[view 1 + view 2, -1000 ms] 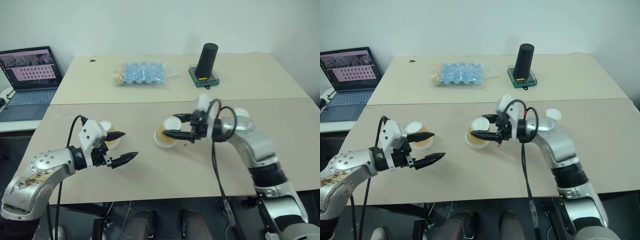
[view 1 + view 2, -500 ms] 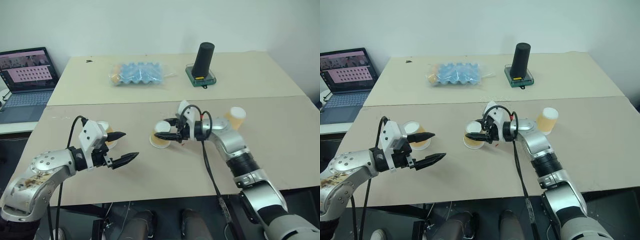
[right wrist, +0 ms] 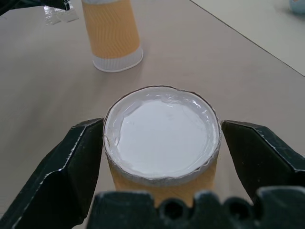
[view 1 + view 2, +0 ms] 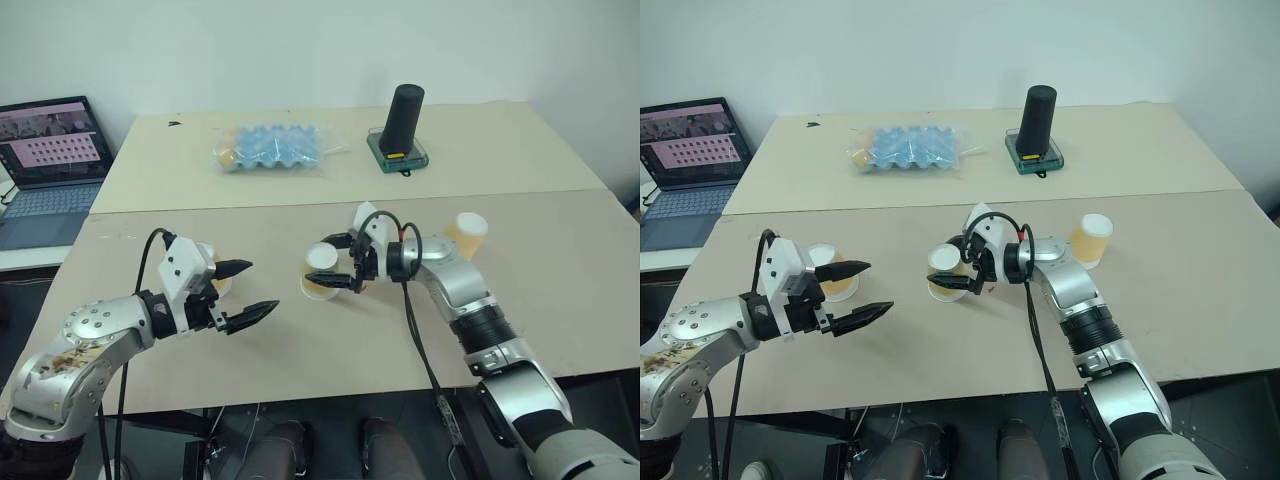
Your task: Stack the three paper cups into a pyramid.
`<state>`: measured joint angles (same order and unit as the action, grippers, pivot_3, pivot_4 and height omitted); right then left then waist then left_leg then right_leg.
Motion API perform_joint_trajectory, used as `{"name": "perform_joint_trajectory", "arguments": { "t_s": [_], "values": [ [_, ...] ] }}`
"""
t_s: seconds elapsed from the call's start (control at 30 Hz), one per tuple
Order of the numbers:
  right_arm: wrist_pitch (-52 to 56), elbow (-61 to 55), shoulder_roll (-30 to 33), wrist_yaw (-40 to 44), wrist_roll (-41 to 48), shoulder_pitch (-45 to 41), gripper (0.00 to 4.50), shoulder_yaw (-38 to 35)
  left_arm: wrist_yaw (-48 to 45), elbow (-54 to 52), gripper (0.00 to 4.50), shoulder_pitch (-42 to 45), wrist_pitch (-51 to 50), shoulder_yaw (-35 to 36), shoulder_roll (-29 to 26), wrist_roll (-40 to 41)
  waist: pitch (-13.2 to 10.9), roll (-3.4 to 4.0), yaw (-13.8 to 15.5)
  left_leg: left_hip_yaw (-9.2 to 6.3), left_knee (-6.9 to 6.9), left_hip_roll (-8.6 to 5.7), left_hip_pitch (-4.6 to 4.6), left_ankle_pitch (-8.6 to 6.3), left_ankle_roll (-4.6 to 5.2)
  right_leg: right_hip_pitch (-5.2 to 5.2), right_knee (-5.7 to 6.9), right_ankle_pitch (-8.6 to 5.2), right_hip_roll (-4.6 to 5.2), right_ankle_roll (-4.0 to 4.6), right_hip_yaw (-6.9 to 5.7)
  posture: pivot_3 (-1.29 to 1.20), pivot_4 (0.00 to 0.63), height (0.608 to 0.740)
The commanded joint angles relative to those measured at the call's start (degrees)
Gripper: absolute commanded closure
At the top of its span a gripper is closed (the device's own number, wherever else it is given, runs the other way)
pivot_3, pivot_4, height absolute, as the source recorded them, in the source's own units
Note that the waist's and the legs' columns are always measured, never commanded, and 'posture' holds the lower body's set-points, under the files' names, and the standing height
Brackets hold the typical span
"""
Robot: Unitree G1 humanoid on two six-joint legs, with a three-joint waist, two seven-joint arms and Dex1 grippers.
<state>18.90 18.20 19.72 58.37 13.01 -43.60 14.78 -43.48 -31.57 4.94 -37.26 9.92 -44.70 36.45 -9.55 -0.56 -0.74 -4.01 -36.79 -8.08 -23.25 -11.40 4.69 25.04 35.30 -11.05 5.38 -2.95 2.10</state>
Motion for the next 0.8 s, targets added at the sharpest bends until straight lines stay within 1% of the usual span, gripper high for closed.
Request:
{"name": "perform_joint_trajectory", "arguments": {
  "t_s": [0.03,0.2,0.4,0.53,0.67,0.73,0.8],
  "values": [
    [0.3,-3.1,0.9,0.0,0.8,-0.1,0.07,-2.4,-0.3,-0.3,0.0,1.5,1.4,-0.1,0.4,-0.2,0.0,0.0,0.0,0.0,0.0,0.0,0.0,0.0,0.0,0.0,0.0,0.0,0.0,0.0,0.0,0.0,0.15,0.74],
    [2.3,-8.2,4.3,0.5,1.6,2.8,0.07,-3.7,-0.6,0.3,0.0,2.2,1.5,-0.6,0.8,-0.7,0.0,0.0,0.1,0.0,0.0,0.0,-0.01,0.0,0.01,0.0,-0.01,0.0,0.01,0.0,-0.01,0.0,0.15,0.74],
    [7.9,-21.9,12.4,0.1,4.2,12.1,0.07,-8.3,-0.6,0.1,0.0,2.6,1.5,-1.3,1.4,-0.8,0.0,0.0,0.5,0.0,0.0,0.0,-0.03,-0.01,0.02,-0.01,-0.02,0.0,0.03,0.0,0.0,0.0,0.15,0.74],
    [13.3,-30.6,17.1,-2.9,7.6,20.2,0.07,-15.8,-0.4,0.0,0.0,2.8,1.9,-1.0,1.8,-0.8,0.0,-0.01,0.6,0.0,0.0,0.01,-0.04,-0.01,0.02,-0.01,0.0,0.0,0.05,0.0,0.04,0.0,0.15,0.74],
    [16.2,-33.8,18.3,-8.7,8.3,24.5,0.07,-21.9,-0.1,-0.8,0.0,2.5,1.9,-0.8,2.2,-0.1,0.0,-0.02,0.7,0.02,0.0,0.01,-0.03,-0.02,0.03,-0.03,-0.02,0.0,0.06,-0.01,0.08,0.0,0.15,0.74],
    [16.9,-32.0,17.1,-17.0,5.4,26.4,0.07,-26.9,-0.3,-1.3,0.0,2.4,2.2,-1.0,2.1,-0.3,0.0,-0.03,0.8,0.03,0.0,0.02,-0.01,-0.02,0.03,-0.05,0.0,0.01,0.07,0.0,0.11,0.0,0.15,0.74],
    [16.1,-29.0,16.5,-25.0,1.1,27.3,0.07,-29.3,-0.4,-1.6,0.0,2.7,2.2,-1.1,2.0,-0.3,0.0,-0.04,1.2,0.02,0.0,0.04,-0.01,-0.01,0.02,-0.05,-0.01,0.01,0.09,0.0,0.1,0.0,0.15,0.74]
  ]
}}
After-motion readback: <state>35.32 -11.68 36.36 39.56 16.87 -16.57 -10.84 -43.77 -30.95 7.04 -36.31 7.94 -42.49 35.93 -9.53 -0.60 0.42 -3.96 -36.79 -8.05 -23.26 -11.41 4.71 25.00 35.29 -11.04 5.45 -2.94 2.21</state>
